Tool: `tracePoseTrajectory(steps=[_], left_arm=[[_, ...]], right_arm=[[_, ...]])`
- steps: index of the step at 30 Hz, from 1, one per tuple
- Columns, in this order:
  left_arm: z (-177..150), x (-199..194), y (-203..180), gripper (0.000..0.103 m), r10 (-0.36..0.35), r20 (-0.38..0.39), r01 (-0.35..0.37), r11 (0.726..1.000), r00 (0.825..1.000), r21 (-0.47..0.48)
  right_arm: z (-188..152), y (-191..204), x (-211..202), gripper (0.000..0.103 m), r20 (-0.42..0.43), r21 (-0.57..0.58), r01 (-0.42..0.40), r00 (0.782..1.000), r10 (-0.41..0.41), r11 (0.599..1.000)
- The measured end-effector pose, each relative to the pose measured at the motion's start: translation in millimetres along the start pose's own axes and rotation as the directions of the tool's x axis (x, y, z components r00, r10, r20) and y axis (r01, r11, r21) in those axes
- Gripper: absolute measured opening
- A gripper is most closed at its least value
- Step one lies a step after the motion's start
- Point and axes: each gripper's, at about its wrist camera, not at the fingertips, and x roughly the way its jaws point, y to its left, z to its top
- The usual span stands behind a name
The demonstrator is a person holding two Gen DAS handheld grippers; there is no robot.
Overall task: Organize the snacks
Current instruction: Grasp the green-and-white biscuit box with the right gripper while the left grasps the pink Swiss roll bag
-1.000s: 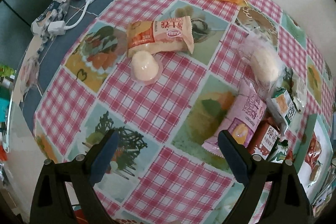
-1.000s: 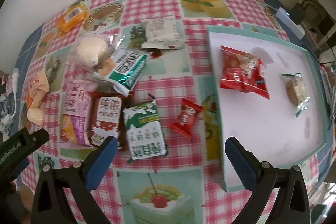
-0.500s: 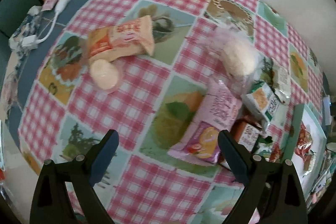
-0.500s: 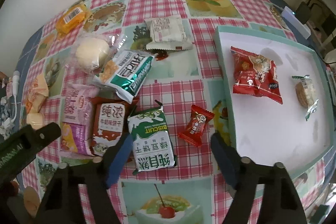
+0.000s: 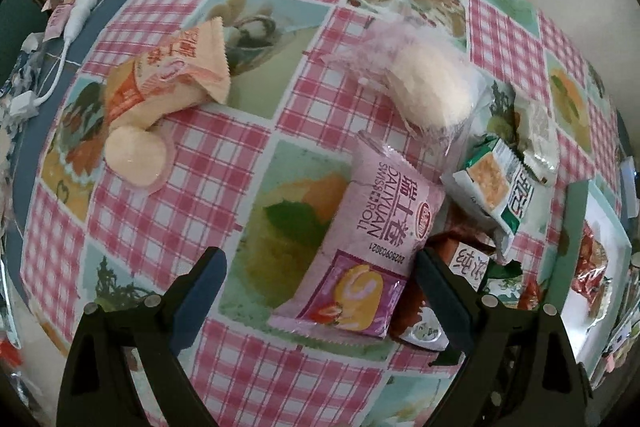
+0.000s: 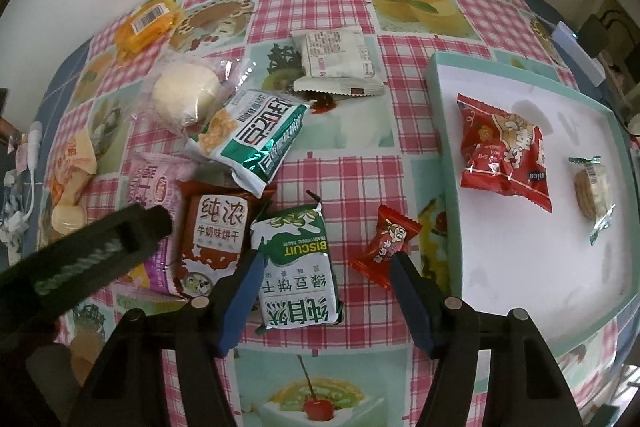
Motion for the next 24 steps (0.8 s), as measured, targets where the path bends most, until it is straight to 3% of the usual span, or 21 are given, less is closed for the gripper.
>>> tracePoseTrajectory(steps=[9,19,24], left_arm=[[0,13,-6,0.095,0.010,-0.016,-0.010,1.000,1.000,0.012],[1,29,-2,0.094,0.024,-0.027,-0.024,0.999,0.999,0.022],[3,36,-8,0.085,0.035,-0.025,-0.034,0.999,0.999,0.029]], right_arm=[[-3,8,6,0.069,-0.017,-0.038,-0.001,1.000,0.001,0.999],[-12,17,29,0.069,-0.058,-0.065,0.051,0.997,-0.055,0.997],[-12,19,31,0.069,-0.048,-0.067,0.053,0.997,-0.056,0.996]])
